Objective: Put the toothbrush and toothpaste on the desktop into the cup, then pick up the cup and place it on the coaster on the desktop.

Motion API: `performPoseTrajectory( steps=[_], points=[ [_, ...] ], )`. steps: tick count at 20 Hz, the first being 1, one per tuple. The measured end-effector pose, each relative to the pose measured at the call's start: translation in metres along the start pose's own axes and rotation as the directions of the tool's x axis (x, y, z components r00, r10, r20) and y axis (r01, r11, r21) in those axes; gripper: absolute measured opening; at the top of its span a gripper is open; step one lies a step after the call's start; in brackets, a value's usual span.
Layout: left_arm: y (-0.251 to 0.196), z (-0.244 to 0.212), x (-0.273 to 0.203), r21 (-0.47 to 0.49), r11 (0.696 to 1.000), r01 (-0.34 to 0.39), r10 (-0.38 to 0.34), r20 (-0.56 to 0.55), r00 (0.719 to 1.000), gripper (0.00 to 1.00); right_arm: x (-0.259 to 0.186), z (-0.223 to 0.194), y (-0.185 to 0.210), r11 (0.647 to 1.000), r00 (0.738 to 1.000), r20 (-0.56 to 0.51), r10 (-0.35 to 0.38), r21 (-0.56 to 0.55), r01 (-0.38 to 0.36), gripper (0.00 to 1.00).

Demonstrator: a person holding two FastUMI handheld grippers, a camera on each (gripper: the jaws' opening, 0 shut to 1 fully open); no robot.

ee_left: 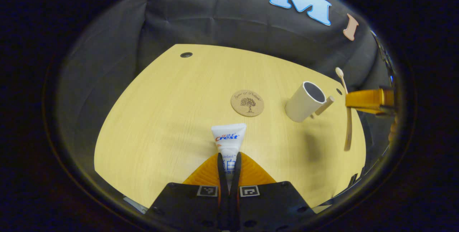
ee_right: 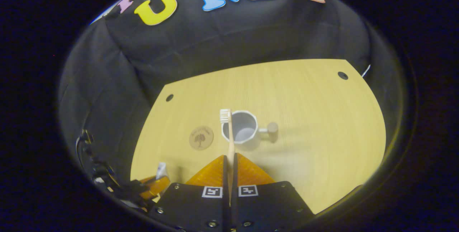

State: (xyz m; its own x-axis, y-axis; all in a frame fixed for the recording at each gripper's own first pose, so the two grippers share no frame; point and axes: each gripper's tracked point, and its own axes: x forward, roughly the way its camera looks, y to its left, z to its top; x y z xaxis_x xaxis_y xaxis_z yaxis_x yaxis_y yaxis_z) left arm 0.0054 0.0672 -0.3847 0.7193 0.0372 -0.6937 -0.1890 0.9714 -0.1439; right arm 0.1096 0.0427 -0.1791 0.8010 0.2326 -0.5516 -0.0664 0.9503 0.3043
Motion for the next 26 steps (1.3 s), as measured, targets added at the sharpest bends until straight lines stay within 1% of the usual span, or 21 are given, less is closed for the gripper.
performPoseTrajectory(
  steps=[1,2,3,4,6,7,8,10,11,12,14,15,17,18,19,20,21,22,25,26],
  points=[
    [0.000,0.000,-0.007,-0.005,1.000,-0.003,0.003,0.006,1.000,0.08,0.004,0.015,0.000,1.000,1.000,0.023,0.001,0.030,-0.002,0.02],
    [0.001,0.001,-0.018,-0.014,1.000,-0.010,0.010,0.013,1.000,0.08,0.012,0.031,-0.002,0.998,0.999,0.043,-0.002,0.055,0.000,0.02],
    [0.003,0.003,-0.025,-0.027,0.999,-0.019,0.019,0.024,1.000,0.08,0.020,0.048,-0.005,0.998,0.998,0.063,-0.011,0.069,0.006,0.03],
    [0.005,0.004,-0.034,-0.041,0.999,-0.029,0.030,0.037,0.999,0.06,0.029,0.062,-0.008,0.996,0.996,0.086,-0.024,0.082,0.017,0.01],
    [0.011,0.004,-0.054,-0.083,0.995,-0.062,0.068,0.070,0.995,0.08,0.047,0.083,-0.010,0.992,0.991,0.125,-0.044,0.123,0.028,0.02],
    [0.016,0.004,-0.065,-0.113,0.990,-0.084,0.093,0.083,0.992,0.08,0.055,0.092,-0.013,0.988,0.988,0.143,-0.063,0.147,0.042,0.03],
    [0.021,-0.001,-0.074,-0.141,0.985,-0.103,0.116,0.090,0.989,0.06,0.061,0.100,-0.017,0.985,0.983,0.163,-0.088,0.162,0.062,0.01],
    [0.032,-0.012,-0.090,-0.176,0.976,-0.131,0.150,0.098,0.984,0.08,0.072,0.114,-0.028,0.982,0.963,0.224,-0.153,0.140,0.123,0.02],
    [0.038,-0.019,-0.095,-0.181,0.972,-0.148,0.166,0.090,0.982,0.08,0.077,0.112,-0.031,0.983,0.958,0.234,-0.168,0.117,0.144,0.04],
    [0.044,-0.029,-0.099,-0.181,0.969,-0.167,0.183,0.075,0.980,0.06,0.082,0.107,-0.028,0.985,0.958,0.237,-0.165,0.092,0.147,0.02],
    [0.059,-0.044,-0.107,-0.194,0.961,-0.196,0.210,0.056,0.976,0.06,0.089,0.101,-0.016,0.991,0.957,0.255,-0.136,0.036,0.131,0.02],
    [0.063,-0.048,-0.109,-0.208,0.957,-0.203,0.217,0.047,0.975,0.08,0.092,0.099,-0.010,0.993,0.956,0.269,-0.119,0.011,0.121,0.02],
    [0.067,-0.046,-0.110,-0.214,0.953,-0.212,0.226,0.042,0.973,0.08,0.097,0.090,-0.004,0.994,0.954,0.282,-0.097,-0.016,0.106,0.02],
    [0.067,-0.042,-0.112,-0.203,0.955,-0.216,0.230,0.048,0.972,0.06,0.101,0.083,-0.005,0.994,0.957,0.273,-0.098,-0.018,0.107,0.02],
    [0.065,-0.038,-0.112,-0.188,0.957,-0.220,0.233,0.052,0.971,0.06,0.105,0.075,-0.007,0.995,0.963,0.255,-0.093,-0.009,0.099,0.02],
    [0.065,-0.034,-0.112,-0.170,0.961,-0.221,0.232,0.053,0.971,0.06,0.107,0.070,-0.010,0.996,0.966,0.240,-0.093,0.005,0.094,0.02],
    [0.063,-0.031,-0.112,-0.154,0.963,-0.219,0.230,0.056,0.972,0.08,0.105,0.069,-0.015,0.995,0.966,0.240,-0.099,0.019,0.097,0.02],
    [0.061,-0.026,-0.109,-0.144,0.966,-0.214,0.224,0.057,0.973,0.08,0.103,0.069,-0.019,0.995,0.965,0.241,-0.101,0.032,0.096,0.02],
    [0.042,-0.015,-0.090,-0.151,0.975,-0.162,0.173,0.059,0.983,0.06,0.093,0.067,-0.023,0.996,0.966,0.245,-0.084,0.043,0.075,0.03],
    [0.035,-0.015,-0.088,-0.147,0.978,-0.145,0.156,0.066,0.986,0.06,0.089,0.066,-0.023,0.997,0.965,0.252,-0.075,0.033,0.068,0.05]
  ],
)
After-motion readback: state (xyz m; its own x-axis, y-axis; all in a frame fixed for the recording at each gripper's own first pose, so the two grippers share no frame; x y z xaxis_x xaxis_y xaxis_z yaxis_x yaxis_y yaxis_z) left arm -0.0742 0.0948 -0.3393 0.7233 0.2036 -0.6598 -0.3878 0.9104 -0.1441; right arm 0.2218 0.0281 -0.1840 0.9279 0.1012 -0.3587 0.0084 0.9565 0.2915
